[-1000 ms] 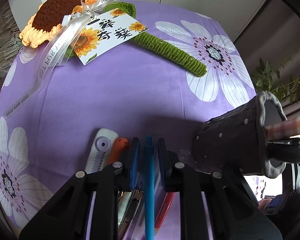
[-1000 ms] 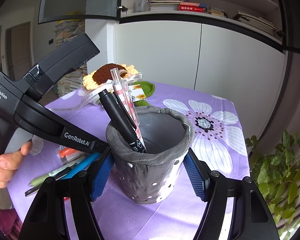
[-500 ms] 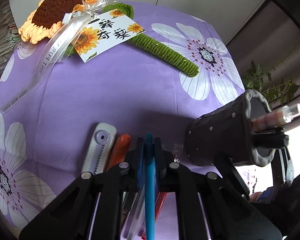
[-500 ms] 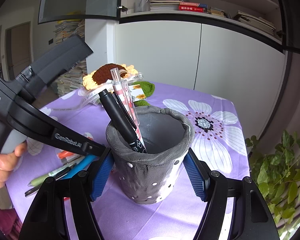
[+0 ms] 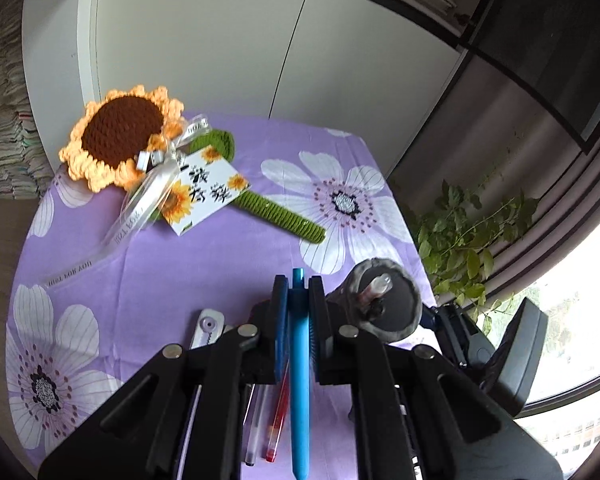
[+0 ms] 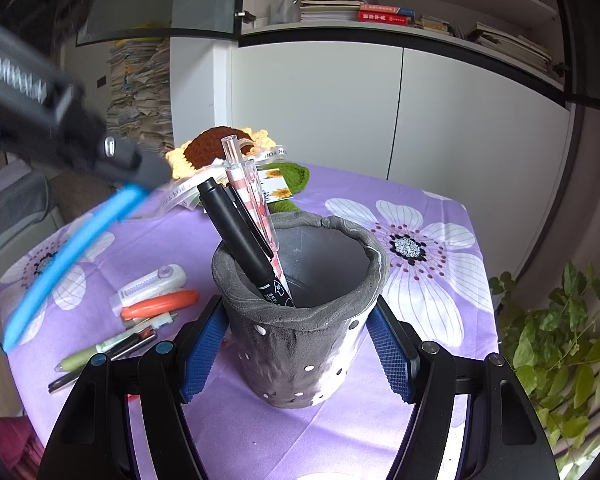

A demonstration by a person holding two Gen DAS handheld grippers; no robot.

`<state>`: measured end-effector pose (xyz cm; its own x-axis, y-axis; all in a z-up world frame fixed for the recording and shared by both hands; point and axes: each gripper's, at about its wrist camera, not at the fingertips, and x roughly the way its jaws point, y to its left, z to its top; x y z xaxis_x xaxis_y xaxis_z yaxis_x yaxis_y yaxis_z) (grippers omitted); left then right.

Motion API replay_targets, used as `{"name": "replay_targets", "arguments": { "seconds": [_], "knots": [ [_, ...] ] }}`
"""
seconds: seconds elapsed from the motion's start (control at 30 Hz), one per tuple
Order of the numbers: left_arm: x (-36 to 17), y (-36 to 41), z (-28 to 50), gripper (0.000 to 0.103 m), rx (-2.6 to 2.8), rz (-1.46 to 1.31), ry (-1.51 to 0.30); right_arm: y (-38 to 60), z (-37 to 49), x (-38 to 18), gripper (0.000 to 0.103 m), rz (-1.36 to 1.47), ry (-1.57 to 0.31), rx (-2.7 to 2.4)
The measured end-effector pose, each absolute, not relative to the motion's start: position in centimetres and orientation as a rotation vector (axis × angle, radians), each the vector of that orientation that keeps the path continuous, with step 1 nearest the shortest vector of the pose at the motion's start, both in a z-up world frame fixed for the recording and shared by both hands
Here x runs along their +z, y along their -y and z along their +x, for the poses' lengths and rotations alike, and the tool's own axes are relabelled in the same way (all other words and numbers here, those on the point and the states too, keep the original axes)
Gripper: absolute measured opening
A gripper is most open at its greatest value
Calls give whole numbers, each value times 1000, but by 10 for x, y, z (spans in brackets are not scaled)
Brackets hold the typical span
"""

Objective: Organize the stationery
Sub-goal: 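Lower the blue pen into the pen holder held by the right gripper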

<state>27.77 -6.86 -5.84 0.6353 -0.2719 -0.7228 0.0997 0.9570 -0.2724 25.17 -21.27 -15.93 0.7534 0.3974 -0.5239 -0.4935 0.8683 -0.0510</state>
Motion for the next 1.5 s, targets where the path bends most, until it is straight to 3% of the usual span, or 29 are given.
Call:
{"name": "replay_targets", "arguments": {
  "seconds": [0.77,1.5],
  "knots": [
    [30,96,254,8,-281,-115,-574,212,250,-158,71,-191,-525,491],
    [-46,140,276,8,-327,37,-843,213,250,-157,71,-192,-525,491]
  ]
}}
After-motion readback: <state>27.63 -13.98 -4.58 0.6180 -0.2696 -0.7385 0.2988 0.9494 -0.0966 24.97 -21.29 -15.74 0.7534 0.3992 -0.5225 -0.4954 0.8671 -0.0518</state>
